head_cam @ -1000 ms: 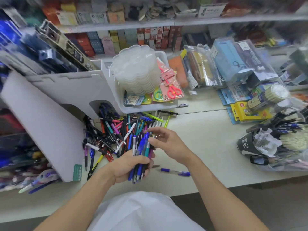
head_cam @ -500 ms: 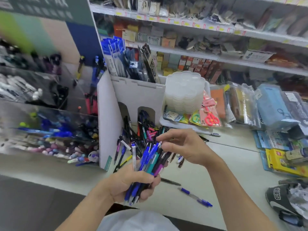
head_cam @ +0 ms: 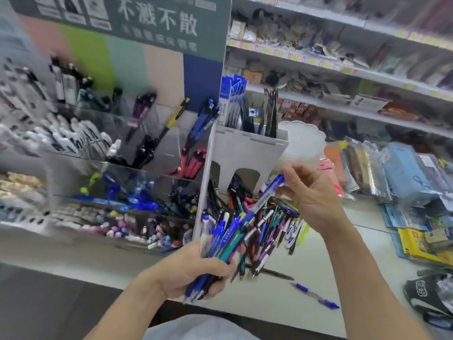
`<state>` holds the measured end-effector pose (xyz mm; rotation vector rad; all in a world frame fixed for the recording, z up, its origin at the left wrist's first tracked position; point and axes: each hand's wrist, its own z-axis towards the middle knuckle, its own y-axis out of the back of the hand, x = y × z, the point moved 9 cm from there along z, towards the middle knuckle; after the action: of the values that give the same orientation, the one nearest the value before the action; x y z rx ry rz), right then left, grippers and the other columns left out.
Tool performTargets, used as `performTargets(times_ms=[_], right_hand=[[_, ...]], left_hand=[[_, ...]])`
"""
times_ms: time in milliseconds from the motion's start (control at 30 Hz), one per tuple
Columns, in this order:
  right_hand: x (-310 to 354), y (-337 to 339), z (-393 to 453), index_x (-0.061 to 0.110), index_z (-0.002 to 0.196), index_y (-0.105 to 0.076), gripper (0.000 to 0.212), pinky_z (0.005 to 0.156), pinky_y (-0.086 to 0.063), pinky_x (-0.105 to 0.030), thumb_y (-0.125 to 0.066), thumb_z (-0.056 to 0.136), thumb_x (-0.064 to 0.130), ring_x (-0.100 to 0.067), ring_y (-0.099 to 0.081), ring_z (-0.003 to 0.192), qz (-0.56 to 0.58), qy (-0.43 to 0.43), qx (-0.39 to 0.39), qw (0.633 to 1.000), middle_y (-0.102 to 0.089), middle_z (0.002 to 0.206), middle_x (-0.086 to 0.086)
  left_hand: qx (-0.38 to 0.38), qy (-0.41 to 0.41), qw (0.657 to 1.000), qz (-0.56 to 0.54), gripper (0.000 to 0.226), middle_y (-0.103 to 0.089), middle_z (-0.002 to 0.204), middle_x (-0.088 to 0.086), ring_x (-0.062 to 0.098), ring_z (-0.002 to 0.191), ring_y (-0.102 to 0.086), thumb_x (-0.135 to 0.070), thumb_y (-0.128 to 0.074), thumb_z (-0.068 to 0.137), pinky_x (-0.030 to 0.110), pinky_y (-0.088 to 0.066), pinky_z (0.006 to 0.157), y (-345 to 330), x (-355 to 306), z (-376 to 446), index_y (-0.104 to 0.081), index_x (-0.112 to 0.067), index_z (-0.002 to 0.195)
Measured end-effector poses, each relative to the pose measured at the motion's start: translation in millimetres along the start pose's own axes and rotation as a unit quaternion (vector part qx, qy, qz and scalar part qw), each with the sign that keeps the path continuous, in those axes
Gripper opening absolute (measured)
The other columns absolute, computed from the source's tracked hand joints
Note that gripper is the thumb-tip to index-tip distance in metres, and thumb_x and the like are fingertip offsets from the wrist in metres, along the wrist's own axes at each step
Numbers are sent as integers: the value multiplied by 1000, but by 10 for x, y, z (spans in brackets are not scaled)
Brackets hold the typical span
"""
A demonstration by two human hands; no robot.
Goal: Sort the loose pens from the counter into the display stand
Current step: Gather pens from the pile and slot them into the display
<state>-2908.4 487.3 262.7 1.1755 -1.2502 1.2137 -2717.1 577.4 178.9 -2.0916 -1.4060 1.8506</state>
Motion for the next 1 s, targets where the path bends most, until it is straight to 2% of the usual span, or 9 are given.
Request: performTargets(times_ms=[100,200,300,433,533,667,833,933,1000], right_hand=[[93,-16,-57,17,92,-76,50,64,-55,-25,-81,73,63,-20,-65,70,-6,17,-59,998,-72,89,-7],[183,-305,-207,19,83,-76,19,58,-57,-26,-73,83,38,-15,-65,60,-33,17,-73,997,-72,76,0],[34,-880,-321,10,89,-73,14,54,-56,-35,-73,81,21,-21,-62,52,-117,-43,-19,992,-70,68,-4],[-221,-1506,-391,16,104,-76,17,55,-58,-40,-78,87,20,-24,-67,55,-209,-103,41,972,-69,69,-9],[-268,-1708,-403,20,114,-75,26,54,-54,-29,-78,88,24,-29,-69,57,-222,-117,33,967,-69,69,-4],[-207,-1867,-401,26,106,-77,18,62,-60,-35,-79,88,29,-24,-70,59,-274,-105,26,955,-73,73,-2],[-193,-1973,-327,24,103,-70,14,63,-61,-44,-76,91,26,-29,-70,60,-279,-111,67,952,-70,74,-3],[-134,-1987,-259,12,102,-68,15,43,-50,-28,-76,91,16,-29,-67,55,-216,-122,90,964,-67,76,-19],[-117,-2002,-207,5,101,-65,15,40,-47,-20,-75,91,10,-25,-66,54,-172,-137,109,969,-63,77,-27]], left_hand=[[-34,37,997,51,48,-47,77,22,25,51,-49,-10,-73,81,29,-45,48,316,15,-203,-48,7,119],[-34,34,995,90,27,-54,65,16,24,49,-50,-6,-69,89,29,-45,50,498,-30,-357,-52,1,108],[-33,28,992,116,30,-56,69,19,26,53,-51,-22,-75,88,29,-47,55,668,-127,-493,-58,-8,108],[-5,25,988,155,16,-62,73,17,29,63,-56,-32,-74,90,33,-49,63,832,-256,-699,-63,-21,96],[-28,16,980,196,23,-66,71,11,25,61,-59,-33,-72,92,31,-50,63,942,-357,-811,-61,-18,105],[-64,-1,969,238,29,-70,75,-2,16,65,-65,-34,-74,89,29,-53,67,1011,-467,-890,-58,-27,112],[-71,-7,974,215,23,-68,70,0,19,58,-62,-30,-75,88,30,-52,62,1024,-525,-929,-61,-24,105],[-76,-1,983,170,15,-67,74,17,24,55,-58,-29,-78,86,32,-50,58,1035,-539,-928,-67,-24,94],[-89,13,982,168,20,-70,77,15,24,56,-58,-26,-79,85,33,-50,58,1053,-558,-910,-65,-18,97]])
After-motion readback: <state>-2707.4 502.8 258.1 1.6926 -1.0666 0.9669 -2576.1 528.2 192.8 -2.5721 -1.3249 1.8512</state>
